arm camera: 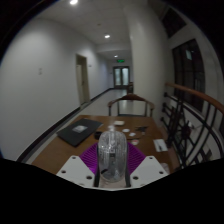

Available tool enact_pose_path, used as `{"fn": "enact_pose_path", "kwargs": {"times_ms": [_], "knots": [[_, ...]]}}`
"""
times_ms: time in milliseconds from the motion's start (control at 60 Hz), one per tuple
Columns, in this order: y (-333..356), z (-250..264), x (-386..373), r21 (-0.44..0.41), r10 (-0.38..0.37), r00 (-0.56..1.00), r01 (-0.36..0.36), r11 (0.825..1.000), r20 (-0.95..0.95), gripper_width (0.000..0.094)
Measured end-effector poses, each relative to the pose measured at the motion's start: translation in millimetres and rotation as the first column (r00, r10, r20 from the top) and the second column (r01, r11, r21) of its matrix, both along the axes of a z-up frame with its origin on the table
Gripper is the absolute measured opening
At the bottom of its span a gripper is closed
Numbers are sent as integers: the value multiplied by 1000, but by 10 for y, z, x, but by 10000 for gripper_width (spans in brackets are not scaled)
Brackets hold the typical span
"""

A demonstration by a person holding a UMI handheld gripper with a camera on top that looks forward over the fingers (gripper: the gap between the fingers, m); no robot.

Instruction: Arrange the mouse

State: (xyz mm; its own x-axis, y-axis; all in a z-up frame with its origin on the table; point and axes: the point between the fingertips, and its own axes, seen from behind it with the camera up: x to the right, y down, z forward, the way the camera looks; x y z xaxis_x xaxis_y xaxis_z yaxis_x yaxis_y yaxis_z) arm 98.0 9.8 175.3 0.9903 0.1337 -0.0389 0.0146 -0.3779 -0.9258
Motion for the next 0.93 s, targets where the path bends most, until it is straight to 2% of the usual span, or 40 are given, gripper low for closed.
{"fn": "enact_pose_path", "kwargs": {"times_ms": [67, 167, 233, 400, 417, 450, 467, 550, 600, 683, 750, 850, 933], "knots": [[-147, -162, 472, -20, -88, 996, 89, 996, 14, 350], [-274, -775, 911, -143, -157, 986, 165, 976, 60, 348], [-318, -1180, 972, -217, -159, 984, 172, 961, 74, 350], [-392, -1819, 1015, -319, -160, 983, 181, 930, 90, 361], [-398, -1863, 1025, -328, -163, 982, 184, 926, 91, 402], [-448, -1910, 1045, -354, -167, 982, 188, 916, 89, 427], [-403, -1902, 1047, -336, -174, 982, 190, 922, 77, 439], [-422, -1922, 1053, -360, -170, 984, 180, 915, 61, 527], [-507, -1850, 1036, -380, -149, 988, 157, 912, 49, 617], [-621, -1701, 1015, -349, -92, 995, 98, 932, 34, 885], [-836, -1518, 1086, -325, -65, 997, 74, 943, 36, 852], [-1268, -1372, 1248, -330, -36, 998, 48, 943, 42, 850], [-1557, -1319, 1455, -324, -45, 998, 55, 945, 38, 850]]}}
